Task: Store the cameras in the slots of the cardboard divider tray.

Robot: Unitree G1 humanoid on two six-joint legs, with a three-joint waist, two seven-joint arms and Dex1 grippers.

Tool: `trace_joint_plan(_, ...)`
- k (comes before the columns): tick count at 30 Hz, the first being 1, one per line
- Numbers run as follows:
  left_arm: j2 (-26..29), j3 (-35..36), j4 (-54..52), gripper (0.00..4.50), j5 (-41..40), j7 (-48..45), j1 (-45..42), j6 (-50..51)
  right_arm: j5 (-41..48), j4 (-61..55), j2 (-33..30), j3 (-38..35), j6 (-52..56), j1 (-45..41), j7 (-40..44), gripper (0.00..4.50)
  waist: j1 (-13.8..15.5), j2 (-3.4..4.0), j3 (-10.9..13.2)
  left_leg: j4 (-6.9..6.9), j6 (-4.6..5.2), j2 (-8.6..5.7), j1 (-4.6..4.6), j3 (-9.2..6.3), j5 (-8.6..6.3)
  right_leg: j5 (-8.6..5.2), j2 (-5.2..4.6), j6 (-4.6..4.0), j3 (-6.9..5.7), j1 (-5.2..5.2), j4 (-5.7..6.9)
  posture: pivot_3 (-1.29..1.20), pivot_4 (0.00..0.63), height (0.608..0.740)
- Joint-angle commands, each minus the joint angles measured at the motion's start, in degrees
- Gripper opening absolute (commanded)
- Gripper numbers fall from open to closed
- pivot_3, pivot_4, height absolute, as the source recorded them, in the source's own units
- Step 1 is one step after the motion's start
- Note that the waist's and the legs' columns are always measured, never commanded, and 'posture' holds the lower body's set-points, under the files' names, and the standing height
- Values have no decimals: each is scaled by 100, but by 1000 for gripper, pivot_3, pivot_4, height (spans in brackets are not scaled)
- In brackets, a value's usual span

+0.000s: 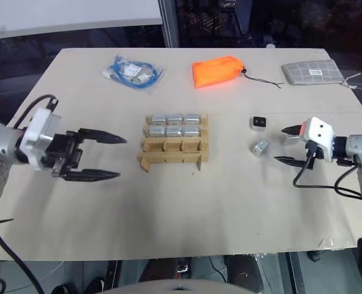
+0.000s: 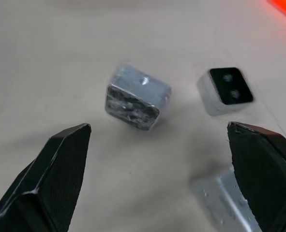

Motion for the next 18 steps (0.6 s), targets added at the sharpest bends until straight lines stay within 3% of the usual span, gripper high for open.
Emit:
trace_joint_plan(1,-20,94,62,3814,65,47,-233,-134,-631,815,-32,510,-898,-879,489,4500,-12,2,4,0,0,0,0,6,0,0,0,0,3,-3,1,0,150,740)
trace_joint_plan(8,-59,321,-176,3814,-69,150,-25,-18,-1608,2362,395,1456,-2478,-2281,813,4500,-19,-1,9,-5,-1,4,-1,28,0,0,1,0,9,-10,4,0,150,740)
trace_joint_plan(18,-22,829,-592,3814,-234,396,565,129,-2518,3250,842,2138,-3817,-3141,393,4500,-24,0,12,-1,-4,9,-2,38,2,0,-1,-1,11,-14,15,0,150,740)
